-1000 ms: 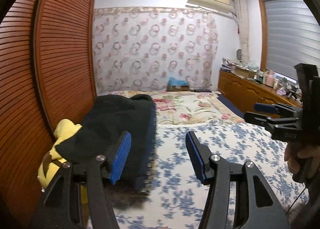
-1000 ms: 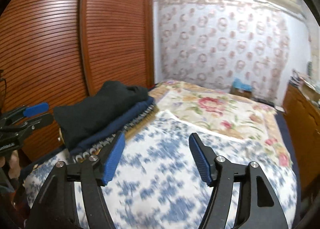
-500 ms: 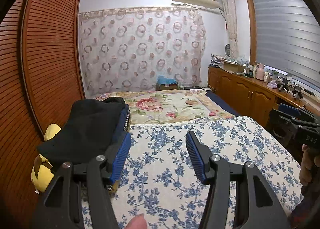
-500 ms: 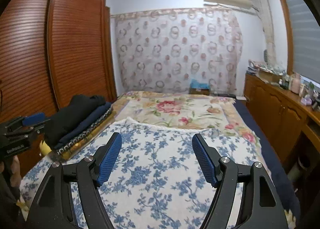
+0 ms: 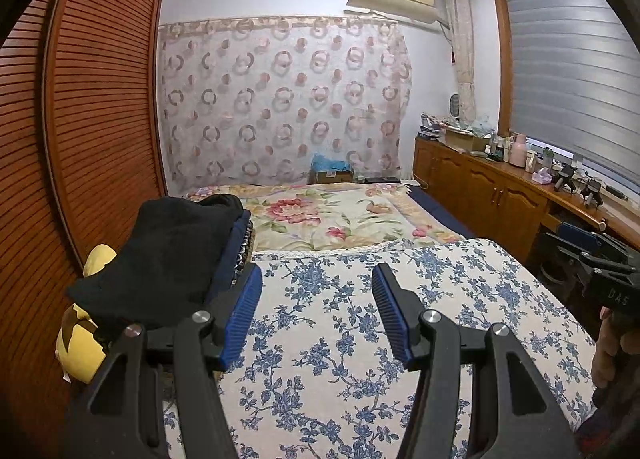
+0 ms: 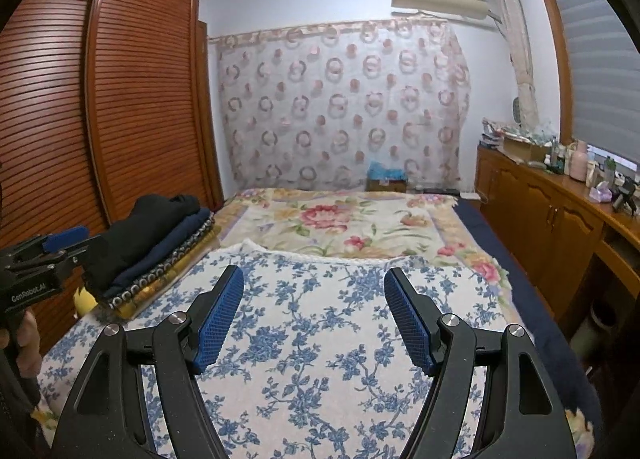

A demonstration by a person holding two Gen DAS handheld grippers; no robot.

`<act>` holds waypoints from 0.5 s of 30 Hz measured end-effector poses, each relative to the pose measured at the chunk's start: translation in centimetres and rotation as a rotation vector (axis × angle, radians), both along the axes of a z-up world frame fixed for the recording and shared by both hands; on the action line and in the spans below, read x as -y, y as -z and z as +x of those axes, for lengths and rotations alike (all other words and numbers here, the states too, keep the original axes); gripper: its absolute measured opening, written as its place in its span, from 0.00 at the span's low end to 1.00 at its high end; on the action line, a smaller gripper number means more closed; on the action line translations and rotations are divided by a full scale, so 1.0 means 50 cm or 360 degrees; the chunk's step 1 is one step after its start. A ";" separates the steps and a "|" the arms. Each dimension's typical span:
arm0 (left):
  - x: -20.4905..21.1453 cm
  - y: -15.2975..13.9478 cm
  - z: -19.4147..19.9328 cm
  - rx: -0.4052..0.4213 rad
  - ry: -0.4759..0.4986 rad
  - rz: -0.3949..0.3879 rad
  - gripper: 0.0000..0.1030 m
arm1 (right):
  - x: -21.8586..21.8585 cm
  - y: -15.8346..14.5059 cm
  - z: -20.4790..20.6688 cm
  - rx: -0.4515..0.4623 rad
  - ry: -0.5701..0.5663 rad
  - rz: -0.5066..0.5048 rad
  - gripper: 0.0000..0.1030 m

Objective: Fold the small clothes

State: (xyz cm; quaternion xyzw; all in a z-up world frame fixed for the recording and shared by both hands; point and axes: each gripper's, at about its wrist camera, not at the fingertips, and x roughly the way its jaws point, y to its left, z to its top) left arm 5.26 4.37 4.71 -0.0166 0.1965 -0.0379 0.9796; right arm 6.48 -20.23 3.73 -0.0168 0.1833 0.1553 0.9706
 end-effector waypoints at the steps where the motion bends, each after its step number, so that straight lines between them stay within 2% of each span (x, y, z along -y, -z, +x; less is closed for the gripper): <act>1: -0.001 0.001 0.000 0.0001 0.0002 0.0001 0.55 | 0.000 0.000 0.000 -0.0002 0.0001 0.0002 0.73; 15: -0.002 -0.002 -0.010 0.0018 -0.0009 0.0004 0.55 | 0.001 -0.002 -0.002 0.0004 0.0014 -0.0004 0.73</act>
